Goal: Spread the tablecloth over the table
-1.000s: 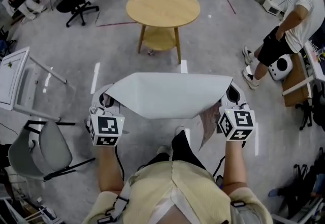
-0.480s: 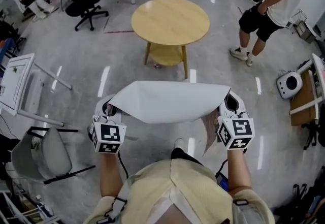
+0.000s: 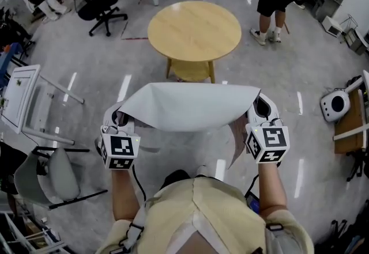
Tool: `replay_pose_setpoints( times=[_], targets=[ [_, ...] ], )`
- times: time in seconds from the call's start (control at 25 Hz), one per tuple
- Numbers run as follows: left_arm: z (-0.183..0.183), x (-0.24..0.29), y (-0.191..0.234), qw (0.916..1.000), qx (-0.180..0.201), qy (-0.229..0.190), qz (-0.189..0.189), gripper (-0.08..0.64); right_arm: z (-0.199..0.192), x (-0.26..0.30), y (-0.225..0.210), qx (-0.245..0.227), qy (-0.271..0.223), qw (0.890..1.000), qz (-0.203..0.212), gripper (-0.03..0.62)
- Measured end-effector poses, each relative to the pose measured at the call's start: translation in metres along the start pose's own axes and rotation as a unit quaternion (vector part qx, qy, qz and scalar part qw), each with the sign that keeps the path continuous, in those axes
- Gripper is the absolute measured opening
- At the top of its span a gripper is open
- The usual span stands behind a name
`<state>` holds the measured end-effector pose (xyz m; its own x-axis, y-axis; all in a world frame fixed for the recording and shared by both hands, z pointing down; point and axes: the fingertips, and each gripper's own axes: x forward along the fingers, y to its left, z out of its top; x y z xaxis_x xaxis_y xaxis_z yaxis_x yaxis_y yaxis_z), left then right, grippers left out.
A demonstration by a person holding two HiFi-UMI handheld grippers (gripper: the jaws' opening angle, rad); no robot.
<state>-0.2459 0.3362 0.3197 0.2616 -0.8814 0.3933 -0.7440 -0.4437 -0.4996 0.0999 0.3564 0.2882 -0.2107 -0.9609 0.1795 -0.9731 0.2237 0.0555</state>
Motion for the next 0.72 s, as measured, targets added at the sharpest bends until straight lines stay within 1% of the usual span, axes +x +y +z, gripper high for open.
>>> replay_pose_setpoints(
  times=[0.2,0.36,0.52,0.72],
  targets=[
    [0.023,0.027,0.016,0.9998,0.016,-0.011,0.011,0.005,0.018,0.032,-0.020,-0.020,-0.019,1.000,-0.009,0.008],
    [0.030,0.061,0.043,0.9993,0.025,-0.022,0.015,0.005,0.031,0.073,-0.023,-0.030,-0.023,0.999,-0.019,0.008],
    [0.042,0.107,0.065,0.9990,0.033,-0.030,0.003,0.005,0.042,0.114,-0.034,-0.040,-0.023,0.998,-0.041,0.008],
    [0.064,0.168,0.103,0.9974,0.055,-0.045,-0.017,0.005,0.065,0.169,-0.046,-0.049,-0.028,0.996,-0.068,0.008]
  ],
)
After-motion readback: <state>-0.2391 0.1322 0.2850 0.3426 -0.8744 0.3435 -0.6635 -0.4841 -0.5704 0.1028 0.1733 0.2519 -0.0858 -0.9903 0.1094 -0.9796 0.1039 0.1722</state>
